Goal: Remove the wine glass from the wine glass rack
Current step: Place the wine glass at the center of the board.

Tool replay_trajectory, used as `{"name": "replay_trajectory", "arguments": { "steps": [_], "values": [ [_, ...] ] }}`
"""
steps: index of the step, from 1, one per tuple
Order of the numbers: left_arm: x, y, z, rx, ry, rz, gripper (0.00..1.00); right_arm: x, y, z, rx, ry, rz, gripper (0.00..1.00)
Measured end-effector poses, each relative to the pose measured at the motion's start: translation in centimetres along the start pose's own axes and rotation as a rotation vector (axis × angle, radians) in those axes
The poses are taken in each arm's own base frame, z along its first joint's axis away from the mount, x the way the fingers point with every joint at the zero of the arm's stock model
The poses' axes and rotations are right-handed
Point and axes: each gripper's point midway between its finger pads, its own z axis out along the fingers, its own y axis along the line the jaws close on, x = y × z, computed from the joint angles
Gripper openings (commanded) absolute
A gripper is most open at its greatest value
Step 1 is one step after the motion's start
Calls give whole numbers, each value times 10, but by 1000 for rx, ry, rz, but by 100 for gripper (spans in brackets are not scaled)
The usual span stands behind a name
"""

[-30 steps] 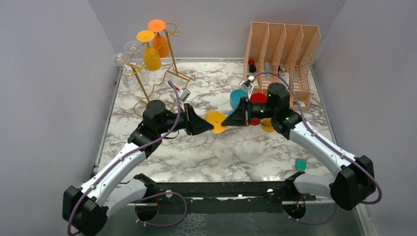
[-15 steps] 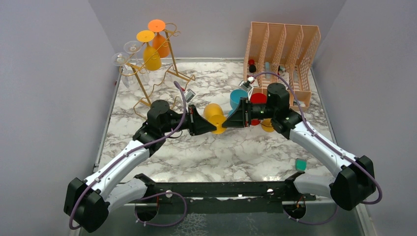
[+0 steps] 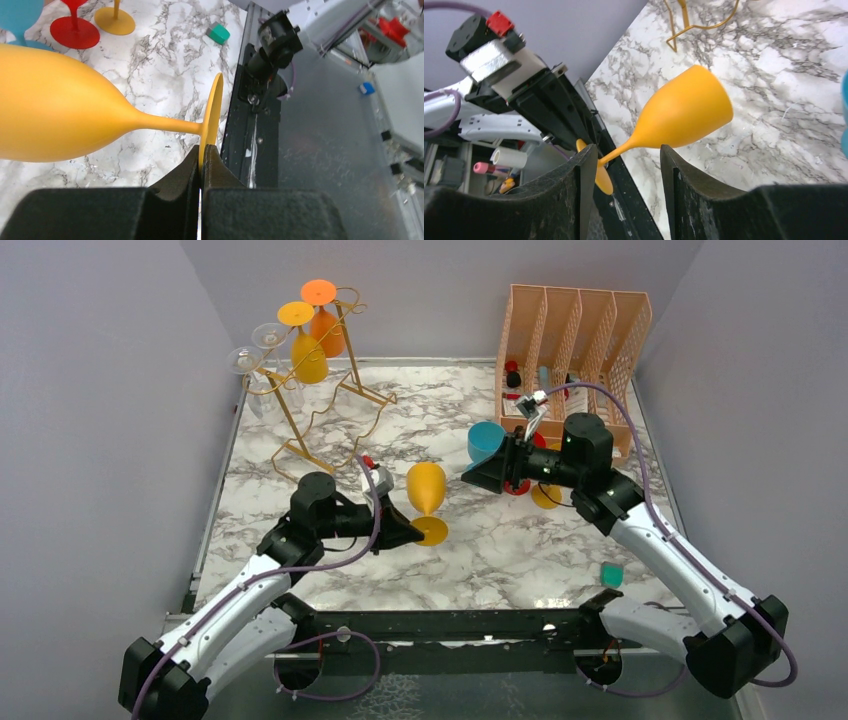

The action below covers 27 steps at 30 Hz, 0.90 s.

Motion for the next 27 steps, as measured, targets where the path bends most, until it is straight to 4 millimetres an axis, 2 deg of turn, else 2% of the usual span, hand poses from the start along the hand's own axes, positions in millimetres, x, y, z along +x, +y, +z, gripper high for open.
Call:
{"name": "replay_trajectory", "arguments": {
  "steps": [5, 14, 18, 27],
  "values": [
    [15, -12, -6, 95, 13, 159, 0, -3, -9, 0, 55, -21, 4, 55],
    [18, -27, -18, 176, -25, 501, 0, 7, -25, 11, 94, 59, 46, 58],
    [24, -30, -20, 197, -20, 550, 0, 5, -20, 17, 50, 95, 39, 63],
    [30, -36, -22, 247, -11, 585, 0, 6, -17, 39, -64, 214, 52, 63]
  ]
}}
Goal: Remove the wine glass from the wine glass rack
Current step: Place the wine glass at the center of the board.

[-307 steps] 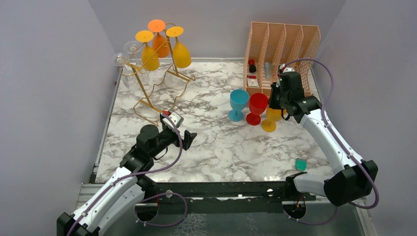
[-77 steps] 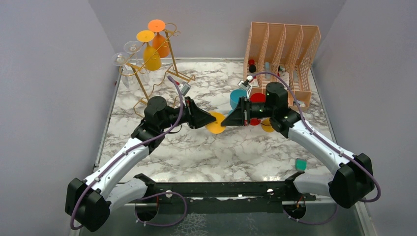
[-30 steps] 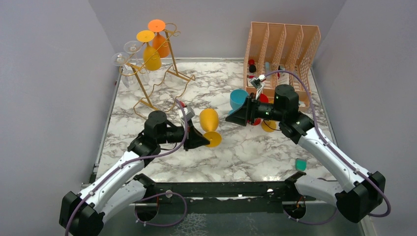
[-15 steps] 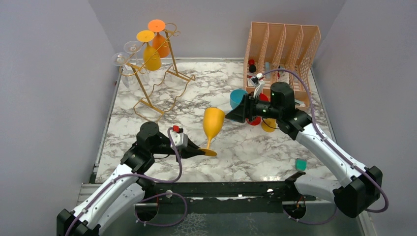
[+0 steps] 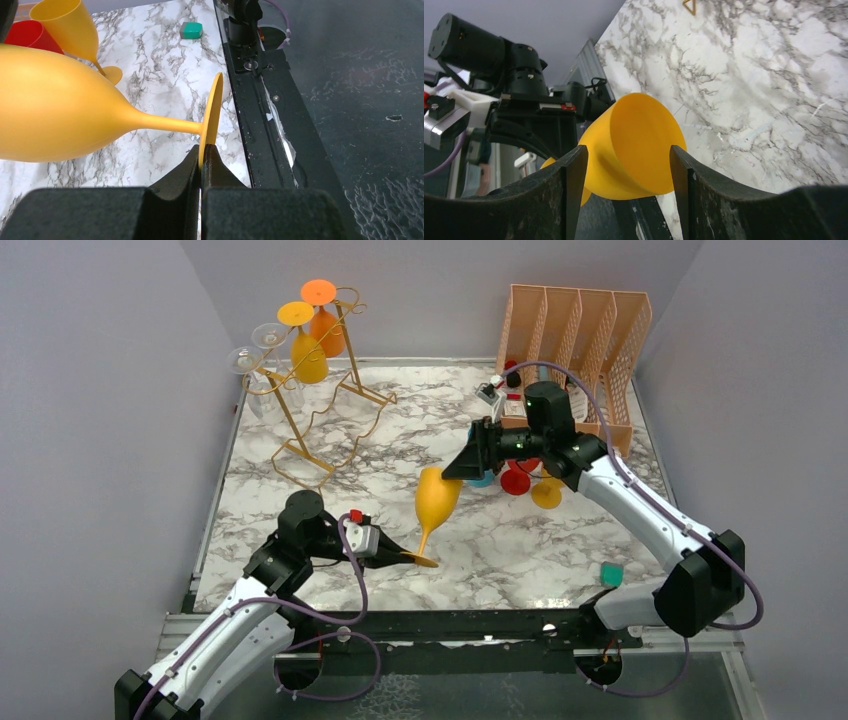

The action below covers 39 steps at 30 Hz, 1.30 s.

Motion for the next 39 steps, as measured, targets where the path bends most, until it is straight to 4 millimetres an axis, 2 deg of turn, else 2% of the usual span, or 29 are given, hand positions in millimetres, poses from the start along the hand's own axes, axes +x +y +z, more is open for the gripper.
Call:
{"name": "replay_trajectory", "arguments": {
  "steps": [5, 10, 14, 22, 27, 32, 39],
  "values": [
    [1, 0, 0, 4, 1, 19, 0, 8, 14, 5, -136, 100, 6, 54],
    [6, -2, 0, 17, 20, 22, 0, 20, 27, 0, -234, 165, 17, 45],
    [6, -4, 1, 39, 21, 33, 0, 24, 37, -5, -304, 189, 17, 28],
    [5, -6, 2, 68, 24, 32, 0, 28, 50, -12, -389, 220, 36, 2],
    [8, -6, 3, 75, 29, 37, 0, 29, 55, -16, -417, 233, 52, 1],
    [9, -6, 3, 77, 29, 40, 20, 30, 55, -16, -414, 231, 52, 1],
    [15, -3, 3, 58, 52, -15, 39, 34, 58, -19, -395, 230, 39, 1]
  ]
}}
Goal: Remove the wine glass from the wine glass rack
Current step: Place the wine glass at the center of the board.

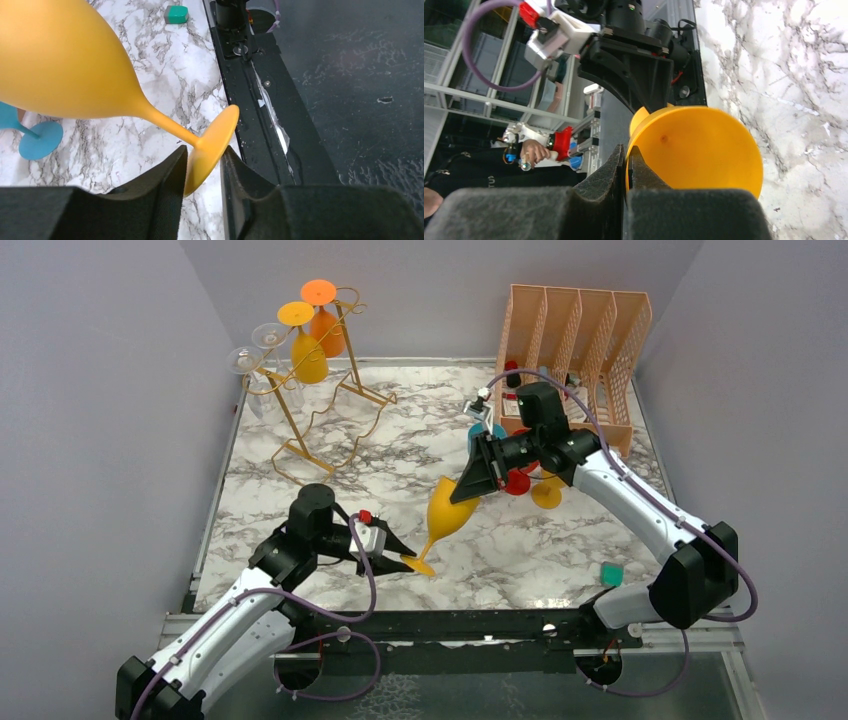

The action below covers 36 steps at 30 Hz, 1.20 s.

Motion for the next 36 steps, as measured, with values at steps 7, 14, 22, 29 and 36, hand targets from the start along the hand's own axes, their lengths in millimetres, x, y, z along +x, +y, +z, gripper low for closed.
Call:
{"name": "replay_trajectory", "arguments": {
  "steps": [7, 14, 22, 29, 36],
  "values": [
    [-1, -1, 0, -2, -1, -20, 62, 10, -18, 0, 75, 1, 25, 1],
    [-2, 9, -4, -83, 12, -29, 99, 14, -34, -8, 247, -31, 12, 1],
    [1, 48, -16, -373, -9, -118, 99, 19, -62, -41, 596, -134, -21, 1],
    [13, 81, -34, -638, -37, -289, 99, 27, -88, -92, 955, -258, 10, 1],
    [12, 103, -58, -832, -12, -337, 99, 38, -103, -135, 1212, -329, 68, 1]
  ]
}}
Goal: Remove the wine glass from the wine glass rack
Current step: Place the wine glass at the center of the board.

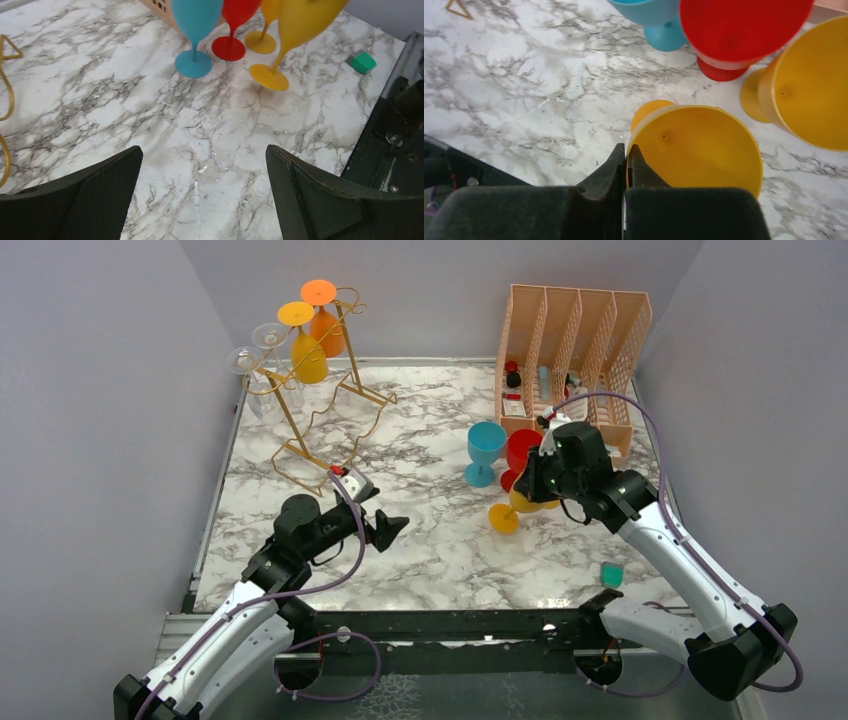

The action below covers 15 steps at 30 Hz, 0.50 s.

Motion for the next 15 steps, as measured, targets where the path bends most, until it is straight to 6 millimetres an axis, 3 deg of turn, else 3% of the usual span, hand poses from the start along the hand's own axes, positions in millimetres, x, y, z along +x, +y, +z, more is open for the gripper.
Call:
{"name": "replay_trajectory", "arguments": {
  "steps": [6, 15],
  "values": [
    [0, 15, -3, -90, 7, 1, 99, 3, -26, 0, 147, -7, 23, 1],
    [0, 30, -6, -173, 10, 20, 99, 25, -53, 11, 284, 47, 28, 1]
  ]
}}
